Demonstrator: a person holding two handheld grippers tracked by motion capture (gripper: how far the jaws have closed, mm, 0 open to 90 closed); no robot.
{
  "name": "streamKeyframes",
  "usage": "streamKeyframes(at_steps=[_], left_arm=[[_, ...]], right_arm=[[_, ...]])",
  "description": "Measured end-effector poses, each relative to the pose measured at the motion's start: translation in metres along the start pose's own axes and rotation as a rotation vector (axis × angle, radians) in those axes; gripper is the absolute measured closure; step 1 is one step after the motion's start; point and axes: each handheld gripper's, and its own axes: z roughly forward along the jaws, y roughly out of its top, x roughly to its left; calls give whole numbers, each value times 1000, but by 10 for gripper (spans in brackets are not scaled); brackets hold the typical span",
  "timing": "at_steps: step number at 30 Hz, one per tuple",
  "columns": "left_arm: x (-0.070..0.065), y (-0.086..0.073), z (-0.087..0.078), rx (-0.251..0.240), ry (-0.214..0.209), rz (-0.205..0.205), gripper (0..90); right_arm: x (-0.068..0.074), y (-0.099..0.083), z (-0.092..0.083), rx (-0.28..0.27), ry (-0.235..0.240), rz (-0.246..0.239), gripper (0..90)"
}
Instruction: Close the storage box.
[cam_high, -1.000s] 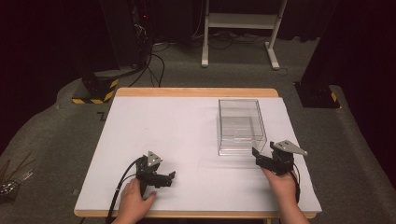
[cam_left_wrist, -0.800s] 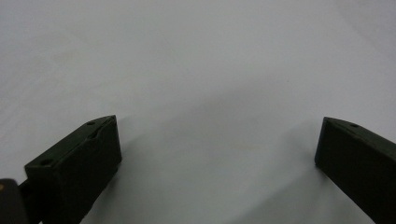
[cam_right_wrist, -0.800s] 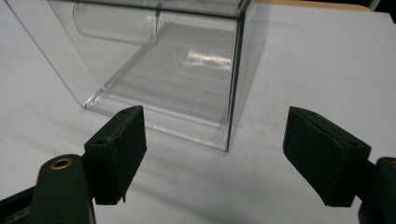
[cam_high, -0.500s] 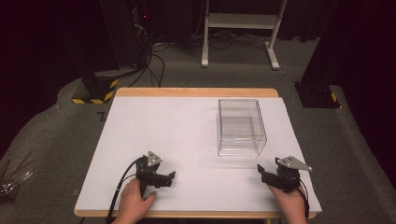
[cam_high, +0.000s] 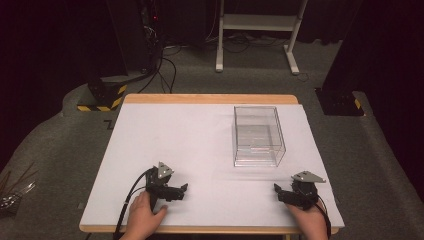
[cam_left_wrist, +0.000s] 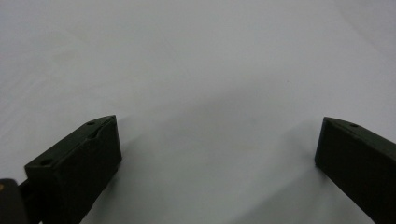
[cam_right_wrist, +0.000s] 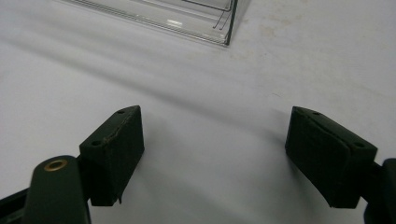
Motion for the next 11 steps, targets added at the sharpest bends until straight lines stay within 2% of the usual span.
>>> streamKeyframes(at_steps=[11], left_arm=[[0,0,0,0,3,2,6]], right_arm=[[0,0,0,0,5,-2,187]])
